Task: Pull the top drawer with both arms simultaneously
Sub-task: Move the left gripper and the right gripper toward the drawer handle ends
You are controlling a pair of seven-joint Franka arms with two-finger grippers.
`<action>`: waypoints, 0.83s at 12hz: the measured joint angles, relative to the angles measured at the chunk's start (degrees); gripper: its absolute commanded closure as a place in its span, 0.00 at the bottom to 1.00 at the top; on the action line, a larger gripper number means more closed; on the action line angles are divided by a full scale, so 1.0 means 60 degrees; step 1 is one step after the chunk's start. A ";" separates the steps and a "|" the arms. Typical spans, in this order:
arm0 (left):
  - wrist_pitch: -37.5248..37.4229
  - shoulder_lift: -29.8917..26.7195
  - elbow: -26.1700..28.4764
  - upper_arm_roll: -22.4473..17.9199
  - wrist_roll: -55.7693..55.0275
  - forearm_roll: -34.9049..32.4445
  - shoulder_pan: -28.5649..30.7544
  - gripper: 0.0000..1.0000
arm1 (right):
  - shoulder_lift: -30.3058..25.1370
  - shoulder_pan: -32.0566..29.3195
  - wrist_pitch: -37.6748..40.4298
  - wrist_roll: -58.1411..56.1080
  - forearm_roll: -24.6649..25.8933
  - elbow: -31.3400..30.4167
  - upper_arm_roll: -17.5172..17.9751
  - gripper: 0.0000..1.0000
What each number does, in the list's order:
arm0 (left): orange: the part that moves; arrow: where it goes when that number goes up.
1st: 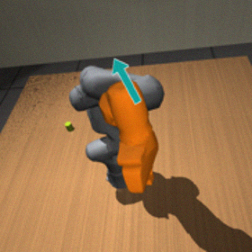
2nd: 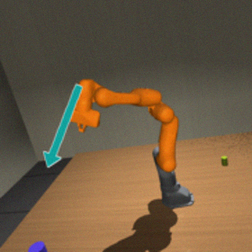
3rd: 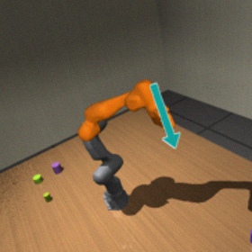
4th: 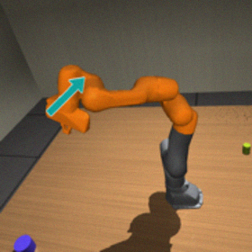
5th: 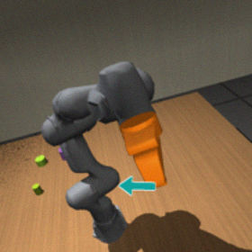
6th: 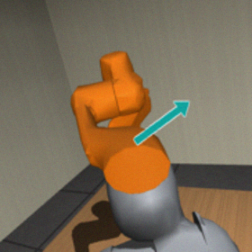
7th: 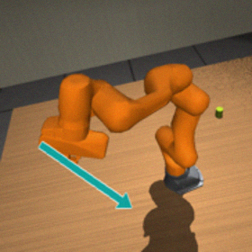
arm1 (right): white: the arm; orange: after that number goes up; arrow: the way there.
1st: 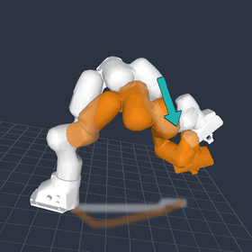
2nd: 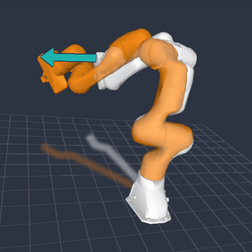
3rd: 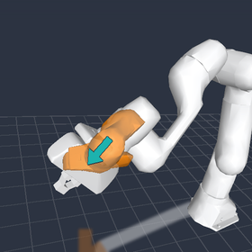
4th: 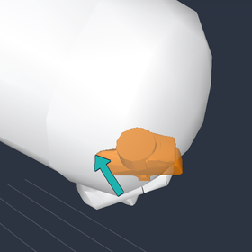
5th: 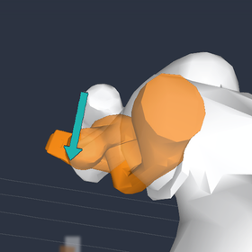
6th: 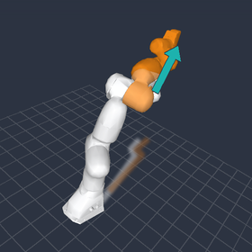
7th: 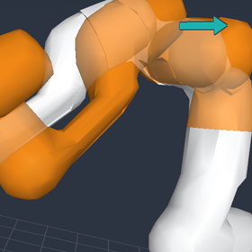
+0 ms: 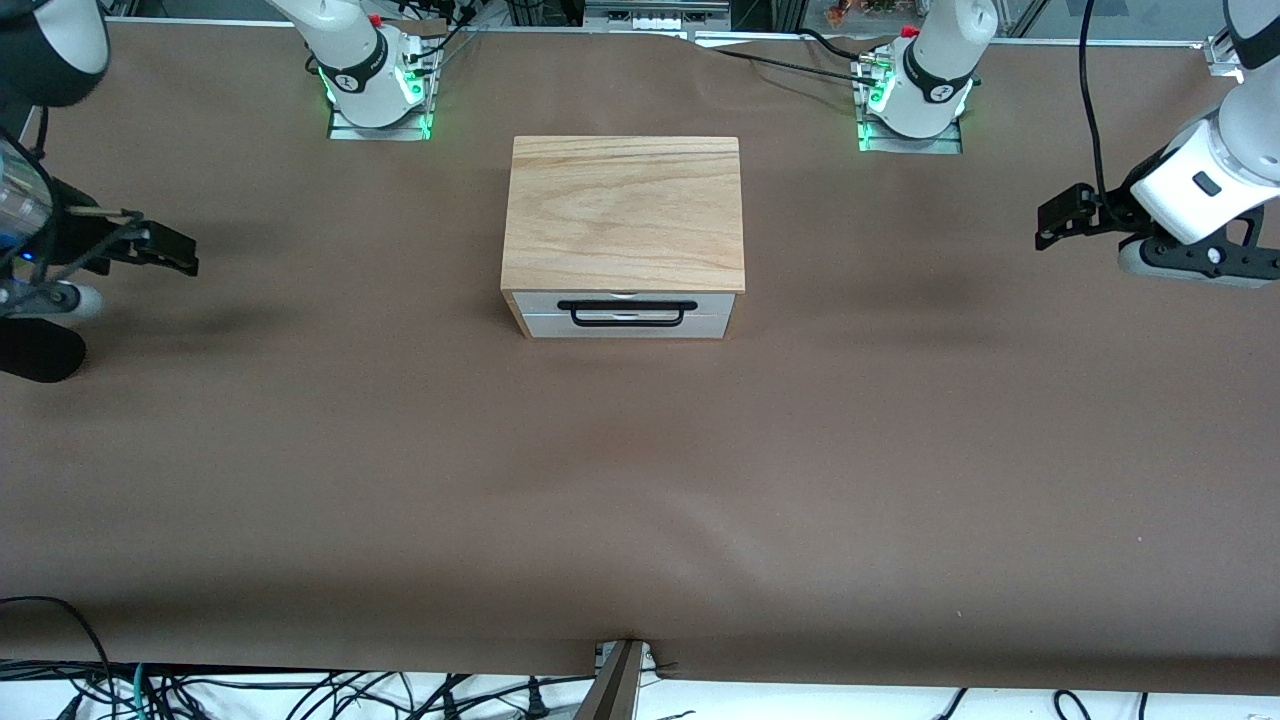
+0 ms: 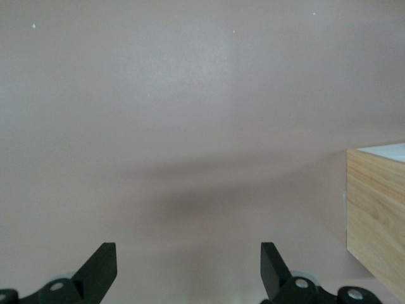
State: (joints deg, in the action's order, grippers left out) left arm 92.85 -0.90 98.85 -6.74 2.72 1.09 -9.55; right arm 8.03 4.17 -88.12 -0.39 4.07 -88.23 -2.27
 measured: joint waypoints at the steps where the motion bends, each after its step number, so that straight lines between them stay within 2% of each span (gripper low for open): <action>1: 0.0359 0.0071 0.0188 0.0000 0.0000 0.0000 -0.0002 0.00 | 0.0067 0.0079 -0.0004 0.0002 0.0018 0.0000 0.0000 0.00; 4: 0.1678 0.0319 0.0965 0.0009 0.0000 0.0003 -0.0035 0.00 | 0.0228 0.0112 -0.0003 -0.0009 -0.0061 -0.0007 0.0002 0.00; 5: 0.2064 0.0429 0.1177 0.0021 0.0000 0.0086 -0.0052 0.00 | 0.0354 0.0118 -0.0027 -0.0010 -0.0448 -0.0018 0.0003 0.00; 7: 0.2964 0.0668 0.1651 0.0040 0.0000 0.0473 -0.0088 0.00 | 0.0722 0.0107 -0.0275 -0.0009 -0.2012 -0.0030 -0.0008 0.00; 10: 0.4216 0.1182 0.2380 0.0165 0.0000 0.0584 -0.0306 0.00 | 0.1173 0.0039 -0.0643 -0.0066 -0.3781 -0.0031 -0.0062 0.00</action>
State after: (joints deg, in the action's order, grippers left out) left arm 118.15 6.19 113.13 -5.75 2.72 4.59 -11.38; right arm 15.07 4.40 -91.98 -0.79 -18.62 -88.42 -2.64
